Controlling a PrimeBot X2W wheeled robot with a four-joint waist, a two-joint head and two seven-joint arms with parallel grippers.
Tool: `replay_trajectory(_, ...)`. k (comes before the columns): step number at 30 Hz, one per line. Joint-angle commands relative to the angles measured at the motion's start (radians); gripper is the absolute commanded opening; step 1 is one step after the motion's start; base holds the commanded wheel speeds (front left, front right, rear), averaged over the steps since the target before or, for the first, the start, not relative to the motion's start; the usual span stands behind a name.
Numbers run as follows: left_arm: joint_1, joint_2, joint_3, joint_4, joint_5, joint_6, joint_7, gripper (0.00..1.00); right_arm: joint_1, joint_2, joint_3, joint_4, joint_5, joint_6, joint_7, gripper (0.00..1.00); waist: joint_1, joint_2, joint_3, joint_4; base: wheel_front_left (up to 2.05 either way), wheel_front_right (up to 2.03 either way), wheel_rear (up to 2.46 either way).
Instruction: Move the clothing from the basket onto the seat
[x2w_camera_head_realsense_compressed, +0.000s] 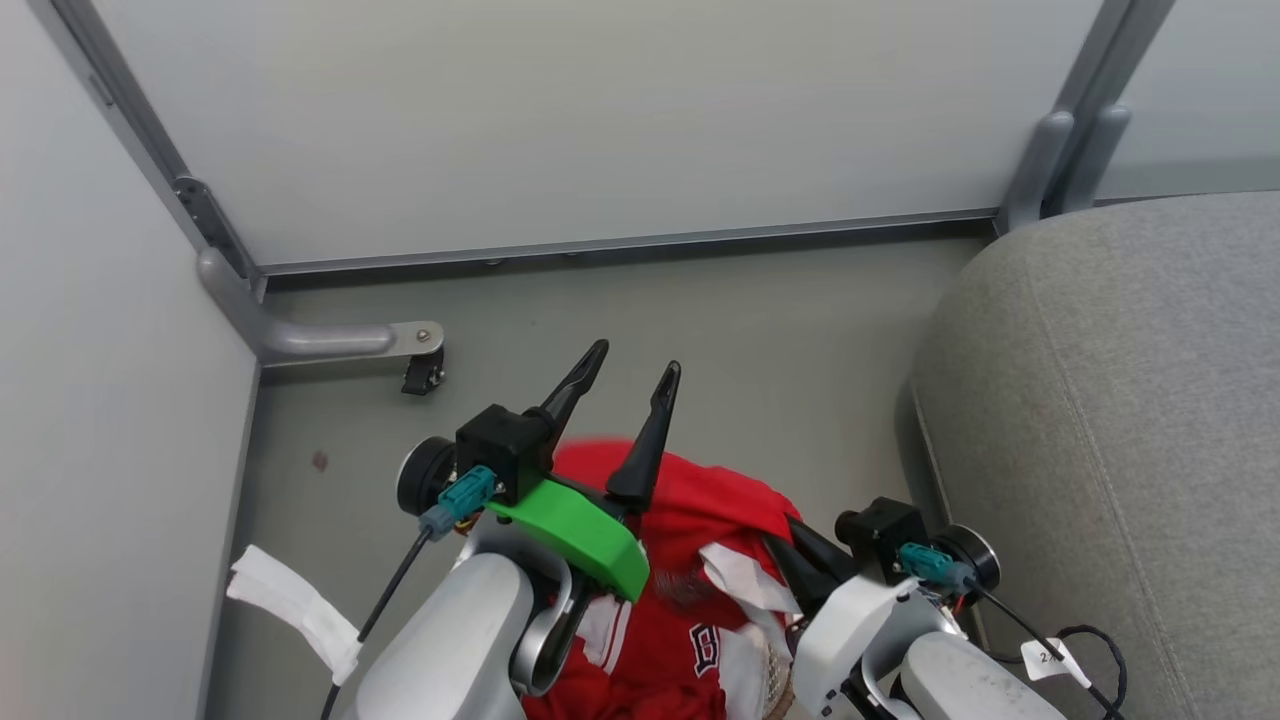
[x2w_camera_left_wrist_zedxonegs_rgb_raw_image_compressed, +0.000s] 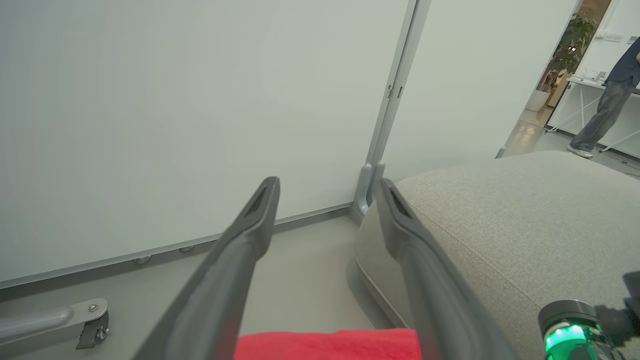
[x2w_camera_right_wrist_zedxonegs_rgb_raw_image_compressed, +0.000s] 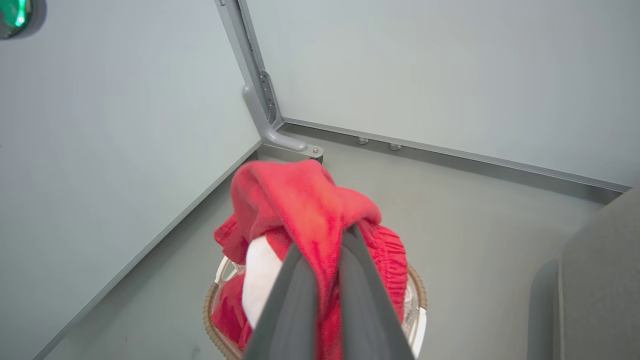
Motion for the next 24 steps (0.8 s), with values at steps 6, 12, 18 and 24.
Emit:
replay_trajectory(6, 0.036, 0.002, 0.07, 0.029, 0.065, -0.009, -0.001, 1.0, 0.052, 0.003, -0.046, -0.123, -0.024, -0.001, -0.001, 0.0, 0.0, 0.0, 0.013, -0.138, 0.0, 0.0, 0.0)
replay_trajectory(12, 0.07, 0.002, 0.137, 0.038, 0.119, -0.022, -0.001, 1.0, 0.075, 0.001, -0.094, -0.209, -0.032, -0.001, -0.001, 0.0, 0.0, 0.0, 0.021, -0.269, 0.0, 0.0, 0.0)
replay_trajectory(18, 0.108, 0.002, 0.193, 0.034, 0.147, -0.031, -0.001, 1.0, 0.071, 0.003, -0.118, -0.26, -0.03, -0.001, -0.001, 0.0, 0.0, 0.0, 0.023, -0.396, 0.0, 0.0, 0.0)
replay_trajectory(24, 0.129, 0.002, 0.225, 0.035, 0.174, -0.036, -0.001, 1.0, 0.062, 0.003, -0.134, -0.306, -0.024, -0.001, -0.001, 0.0, 0.0, 0.0, 0.033, -0.505, 0.0, 0.0, 0.0)
